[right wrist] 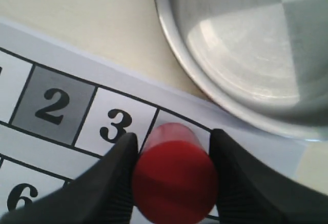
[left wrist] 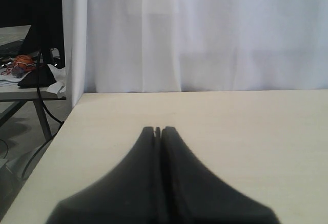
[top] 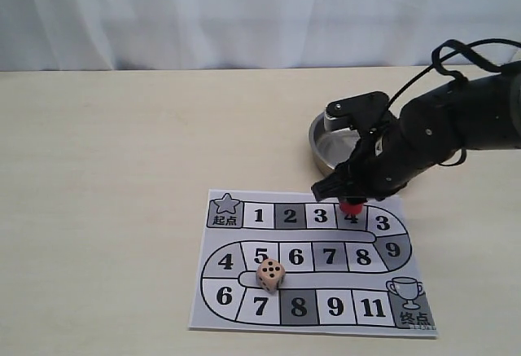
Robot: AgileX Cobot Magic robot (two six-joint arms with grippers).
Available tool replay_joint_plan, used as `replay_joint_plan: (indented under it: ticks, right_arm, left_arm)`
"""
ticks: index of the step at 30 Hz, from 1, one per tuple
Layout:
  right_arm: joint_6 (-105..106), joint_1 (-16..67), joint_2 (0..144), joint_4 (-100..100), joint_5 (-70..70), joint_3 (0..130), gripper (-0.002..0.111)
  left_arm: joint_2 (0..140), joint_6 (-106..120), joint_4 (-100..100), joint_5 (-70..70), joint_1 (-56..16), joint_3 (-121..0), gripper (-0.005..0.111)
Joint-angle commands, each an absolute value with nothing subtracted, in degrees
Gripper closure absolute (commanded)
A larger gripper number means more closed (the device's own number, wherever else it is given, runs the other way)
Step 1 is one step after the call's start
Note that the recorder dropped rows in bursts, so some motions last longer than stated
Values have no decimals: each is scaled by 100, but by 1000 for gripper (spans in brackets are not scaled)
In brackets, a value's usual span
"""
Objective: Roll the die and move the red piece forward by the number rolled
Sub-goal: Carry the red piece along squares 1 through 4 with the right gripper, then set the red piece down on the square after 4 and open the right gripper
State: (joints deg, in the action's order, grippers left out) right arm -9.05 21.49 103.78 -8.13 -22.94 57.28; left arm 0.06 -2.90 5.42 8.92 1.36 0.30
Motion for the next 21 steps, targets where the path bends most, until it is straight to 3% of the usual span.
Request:
replay_joint_plan:
  ticks: [1, 21]
  right_arm:
    - [-924, 1938, 10179, -858, -2560, 5706, 104]
    - [-980, 1545, 10366, -819, -2223, 5351, 104]
  left_arm:
    - [0, -303, 537, 810, 136, 0, 107]
    - [0, -303, 537, 821, 136, 0, 107]
